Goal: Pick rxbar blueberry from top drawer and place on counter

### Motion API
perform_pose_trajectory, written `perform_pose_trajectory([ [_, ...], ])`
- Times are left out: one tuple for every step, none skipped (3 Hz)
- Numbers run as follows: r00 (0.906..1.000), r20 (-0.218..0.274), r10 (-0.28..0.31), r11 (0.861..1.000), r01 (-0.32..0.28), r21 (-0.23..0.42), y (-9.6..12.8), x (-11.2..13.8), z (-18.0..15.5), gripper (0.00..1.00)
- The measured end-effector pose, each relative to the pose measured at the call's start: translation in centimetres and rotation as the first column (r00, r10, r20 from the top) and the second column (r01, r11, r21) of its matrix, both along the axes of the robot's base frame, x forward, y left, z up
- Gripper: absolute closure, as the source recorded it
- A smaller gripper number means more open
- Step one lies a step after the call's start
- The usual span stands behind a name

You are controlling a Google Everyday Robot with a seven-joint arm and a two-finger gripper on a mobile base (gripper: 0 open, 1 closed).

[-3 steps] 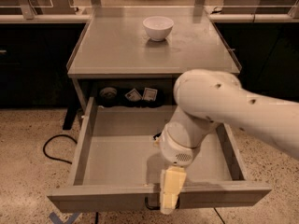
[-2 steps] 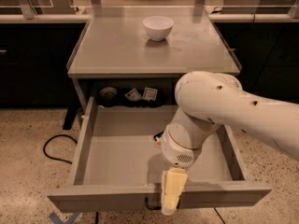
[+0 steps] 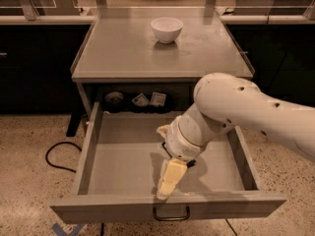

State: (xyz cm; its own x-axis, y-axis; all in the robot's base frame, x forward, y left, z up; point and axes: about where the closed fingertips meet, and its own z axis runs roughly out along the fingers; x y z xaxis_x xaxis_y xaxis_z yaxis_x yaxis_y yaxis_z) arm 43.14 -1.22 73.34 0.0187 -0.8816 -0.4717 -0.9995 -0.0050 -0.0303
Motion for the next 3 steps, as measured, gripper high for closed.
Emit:
perform_pose_trajectory([
  [0.9789, 0.109, -0.173, 0.981, 0.161, 0.107, -0.1, 5.1, 2.3, 0.0],
  [0.9669, 0.139, -0.214, 0.971, 0.196, 0.137, 0.3, 6.3, 2.9, 0.0],
  [0.9536, 0.136, -0.268, 0.959, 0.251, 0.132, -0.8, 8.2, 1.2, 0.0],
])
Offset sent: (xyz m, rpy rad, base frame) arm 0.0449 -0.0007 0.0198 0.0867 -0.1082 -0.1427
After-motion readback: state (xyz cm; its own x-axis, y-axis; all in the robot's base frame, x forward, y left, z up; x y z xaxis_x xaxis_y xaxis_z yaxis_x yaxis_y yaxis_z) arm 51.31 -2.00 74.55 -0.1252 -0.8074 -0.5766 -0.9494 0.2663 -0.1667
